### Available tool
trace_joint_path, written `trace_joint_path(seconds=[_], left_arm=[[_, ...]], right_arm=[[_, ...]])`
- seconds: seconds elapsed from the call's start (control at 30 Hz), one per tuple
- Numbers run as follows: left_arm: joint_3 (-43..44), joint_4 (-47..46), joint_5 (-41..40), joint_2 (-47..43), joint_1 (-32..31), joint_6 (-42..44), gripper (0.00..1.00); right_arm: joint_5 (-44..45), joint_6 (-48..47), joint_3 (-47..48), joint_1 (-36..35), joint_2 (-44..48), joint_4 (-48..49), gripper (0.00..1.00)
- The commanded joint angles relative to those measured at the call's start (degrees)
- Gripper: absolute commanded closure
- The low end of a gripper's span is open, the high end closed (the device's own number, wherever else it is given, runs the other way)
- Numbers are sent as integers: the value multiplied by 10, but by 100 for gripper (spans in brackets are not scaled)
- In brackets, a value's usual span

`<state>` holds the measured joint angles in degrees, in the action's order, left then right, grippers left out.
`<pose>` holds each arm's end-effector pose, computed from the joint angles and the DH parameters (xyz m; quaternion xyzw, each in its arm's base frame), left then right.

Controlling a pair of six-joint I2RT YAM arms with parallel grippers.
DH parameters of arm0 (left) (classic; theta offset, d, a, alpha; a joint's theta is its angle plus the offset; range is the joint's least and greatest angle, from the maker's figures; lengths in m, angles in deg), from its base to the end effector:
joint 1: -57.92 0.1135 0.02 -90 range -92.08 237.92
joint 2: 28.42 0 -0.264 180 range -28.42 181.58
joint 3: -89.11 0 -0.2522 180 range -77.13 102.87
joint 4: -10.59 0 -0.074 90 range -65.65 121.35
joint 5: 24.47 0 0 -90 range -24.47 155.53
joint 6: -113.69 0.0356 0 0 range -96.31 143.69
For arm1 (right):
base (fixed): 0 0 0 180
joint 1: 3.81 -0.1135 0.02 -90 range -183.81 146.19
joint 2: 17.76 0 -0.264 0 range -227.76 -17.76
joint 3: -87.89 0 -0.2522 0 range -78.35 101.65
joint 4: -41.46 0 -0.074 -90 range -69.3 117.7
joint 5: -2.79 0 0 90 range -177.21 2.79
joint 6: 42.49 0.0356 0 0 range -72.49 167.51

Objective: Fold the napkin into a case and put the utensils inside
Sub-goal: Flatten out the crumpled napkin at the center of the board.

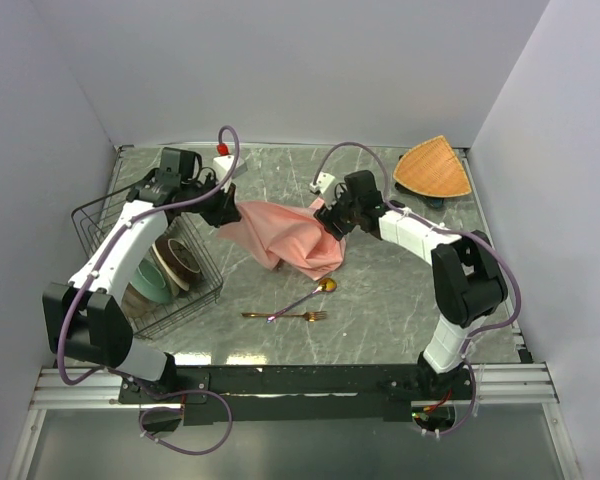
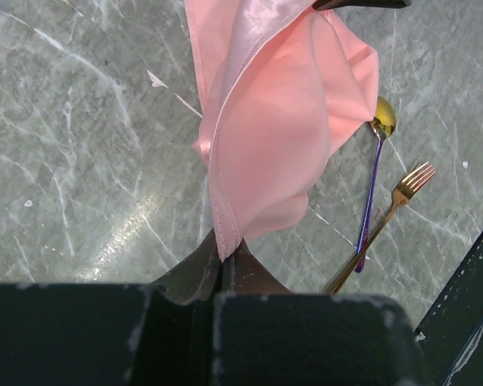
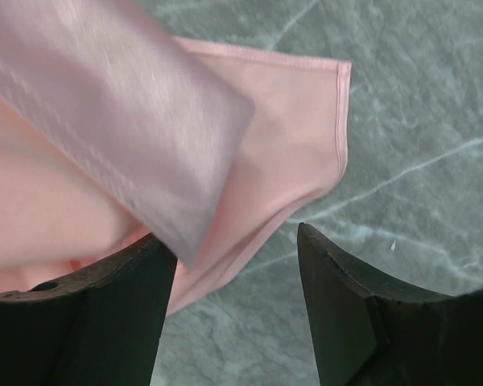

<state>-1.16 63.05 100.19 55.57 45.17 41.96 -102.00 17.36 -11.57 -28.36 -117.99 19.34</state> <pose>0.3019 -0.0891 0.3261 0.3431 0.8256 -0.2596 0.3650 0.3466 0.1683 0.2160 -0.4626 0.7799 0.0976 0.4101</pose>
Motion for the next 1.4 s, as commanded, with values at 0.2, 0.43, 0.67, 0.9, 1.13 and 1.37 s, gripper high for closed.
trace_joint_path(seconds=[0.2, 0.43, 0.67, 0.9, 1.13, 1.37], left_arm=[[39, -14, 16, 9, 9, -8, 99], [39, -37, 13, 12, 12, -29, 99], [131, -17, -60, 26, 12, -5, 99], [255, -46, -182, 28, 12, 24, 99], [260, -137, -213, -53, 4, 57, 99], [173, -200, -209, -195, -54, 94, 99]], right_arm=[[-38, -6, 16, -2, -21, -12, 44], [-28, -10, 18, -4, -32, -3, 81], [19, 37, 58, 11, 48, -15, 100], [146, 72, 154, 40, 155, -19, 100], [213, 57, 224, 40, 253, -33, 100], [256, 42, 249, 3, 375, -67, 100]])
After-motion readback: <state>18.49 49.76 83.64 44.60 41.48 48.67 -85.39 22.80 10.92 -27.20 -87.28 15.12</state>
